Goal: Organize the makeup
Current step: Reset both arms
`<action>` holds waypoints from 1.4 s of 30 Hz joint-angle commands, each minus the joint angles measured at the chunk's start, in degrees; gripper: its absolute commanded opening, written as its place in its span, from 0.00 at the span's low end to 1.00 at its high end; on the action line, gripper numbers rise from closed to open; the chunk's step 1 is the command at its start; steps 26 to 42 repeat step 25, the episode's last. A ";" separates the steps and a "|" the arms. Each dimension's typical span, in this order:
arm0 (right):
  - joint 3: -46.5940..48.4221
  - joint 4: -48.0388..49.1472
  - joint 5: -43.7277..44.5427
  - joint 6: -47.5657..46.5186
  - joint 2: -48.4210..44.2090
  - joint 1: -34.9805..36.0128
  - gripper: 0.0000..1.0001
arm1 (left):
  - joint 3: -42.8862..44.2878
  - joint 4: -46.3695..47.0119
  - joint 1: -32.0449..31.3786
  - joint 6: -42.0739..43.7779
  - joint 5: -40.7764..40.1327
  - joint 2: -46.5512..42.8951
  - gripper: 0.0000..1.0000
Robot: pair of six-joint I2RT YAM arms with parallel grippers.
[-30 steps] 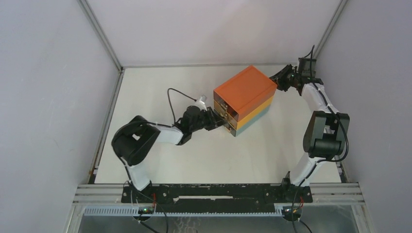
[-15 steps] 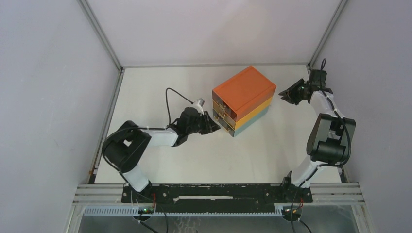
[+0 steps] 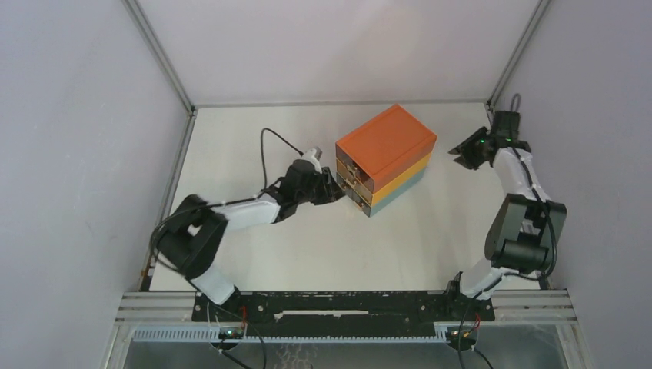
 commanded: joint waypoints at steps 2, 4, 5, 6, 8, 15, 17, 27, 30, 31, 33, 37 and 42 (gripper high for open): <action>0.99 -3.34 12.90 -1.11 -16.41 -5.74 0.45 | 0.14 -16.20 3.66 12.59 -12.57 -21.13 0.49; 2.42 -3.56 14.69 -2.11 -21.15 -6.13 0.51 | 1.07 -23.66 4.50 16.59 -19.01 -27.82 0.58; 3.64 -3.71 14.82 -2.51 -23.19 -6.30 0.53 | 1.78 -27.25 5.36 17.60 -22.06 -30.67 0.64; 5.00 -3.80 14.87 -2.78 -25.28 -6.38 0.55 | 3.02 -30.50 6.81 18.35 -23.29 -32.85 0.70; 6.66 -2.27 13.34 -3.33 -29.05 -6.22 0.58 | 6.42 -37.62 12.00 19.07 -21.88 -36.00 0.76; 8.45 7.67 6.95 -9.36 -38.54 1.53 0.72 | 19.35 -50.31 19.22 23.77 -32.99 -43.12 1.00; 8.52 8.80 7.48 -11.33 -40.27 4.91 0.97 | 21.81 -51.40 19.28 26.34 -34.73 -44.86 1.00; 6.27 7.45 11.96 -11.88 -46.15 9.36 1.00 | 24.39 -51.51 19.22 27.56 -42.07 -50.48 1.00; 6.27 7.45 11.96 -11.88 -46.15 9.36 1.00 | 24.39 -51.51 19.22 27.56 -42.07 -50.48 1.00; 6.27 7.45 11.96 -11.88 -46.15 9.36 1.00 | 24.39 -51.51 19.22 27.56 -42.07 -50.48 1.00; 6.27 7.45 11.96 -11.88 -46.15 9.36 1.00 | 24.39 -51.51 19.22 27.56 -42.07 -50.48 1.00; 6.27 7.45 11.96 -11.88 -46.15 9.36 1.00 | 24.39 -51.51 19.22 27.56 -42.07 -50.48 1.00; 6.27 7.45 11.96 -11.88 -46.15 9.36 1.00 | 24.39 -51.51 19.22 27.56 -42.07 -50.48 1.00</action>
